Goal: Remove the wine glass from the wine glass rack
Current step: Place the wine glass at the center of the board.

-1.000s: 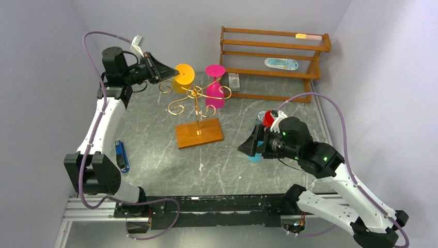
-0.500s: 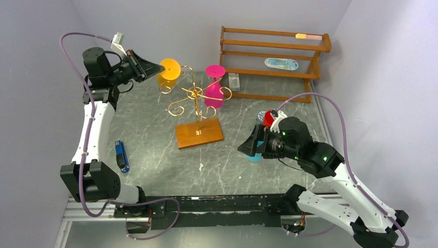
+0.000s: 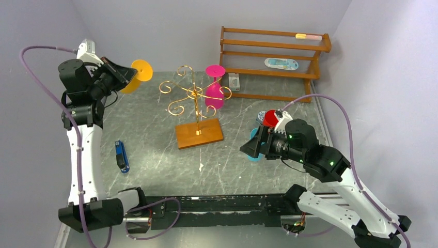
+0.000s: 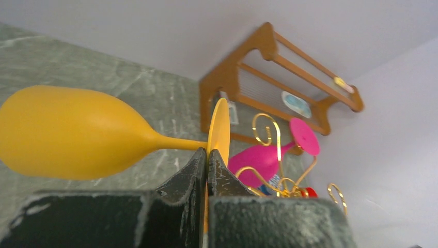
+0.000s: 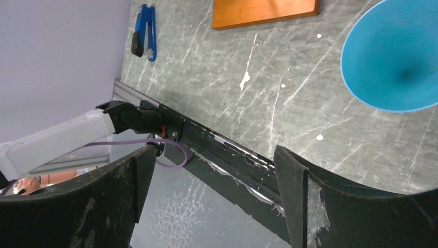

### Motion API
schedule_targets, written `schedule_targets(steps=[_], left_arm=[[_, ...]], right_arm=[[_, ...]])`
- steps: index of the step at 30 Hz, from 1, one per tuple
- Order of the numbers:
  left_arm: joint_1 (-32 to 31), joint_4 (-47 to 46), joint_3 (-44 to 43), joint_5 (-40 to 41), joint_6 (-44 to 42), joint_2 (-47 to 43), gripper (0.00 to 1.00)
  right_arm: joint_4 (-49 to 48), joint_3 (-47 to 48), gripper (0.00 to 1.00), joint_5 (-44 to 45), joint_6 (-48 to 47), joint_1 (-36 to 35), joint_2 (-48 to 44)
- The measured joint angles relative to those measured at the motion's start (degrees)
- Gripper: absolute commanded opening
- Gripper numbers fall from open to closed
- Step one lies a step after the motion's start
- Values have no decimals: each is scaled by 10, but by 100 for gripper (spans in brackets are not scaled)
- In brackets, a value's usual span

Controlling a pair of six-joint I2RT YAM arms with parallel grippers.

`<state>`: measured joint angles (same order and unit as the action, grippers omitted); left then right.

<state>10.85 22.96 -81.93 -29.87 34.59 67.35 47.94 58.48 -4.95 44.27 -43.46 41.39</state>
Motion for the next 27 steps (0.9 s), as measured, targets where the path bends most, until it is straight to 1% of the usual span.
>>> schedule_targets(steps=[3, 5, 10, 16, 21, 27], left_arm=[[0, 31, 10, 46, -19, -21, 5], [1, 46, 38, 66, -28, -39, 5], [-2, 94, 114, 78, -54, -75, 5], [-30, 111, 230, 48, -57, -139, 5], [-47, 105, 287, 16, -40, -187, 5], [-92, 76, 339, -14, -17, -227, 5]], right_arm=[[1, 4, 89, 0, -6, 0, 1], [0, 6, 89, -1, -8, 0, 4], [0, 6, 89, -10, -13, 0, 19], [-5, 6, 89, -14, -14, 0, 24], [-23, 0, 89, -12, -4, 0, 8], [-46, -20, 89, -4, 19, 0, -9]])
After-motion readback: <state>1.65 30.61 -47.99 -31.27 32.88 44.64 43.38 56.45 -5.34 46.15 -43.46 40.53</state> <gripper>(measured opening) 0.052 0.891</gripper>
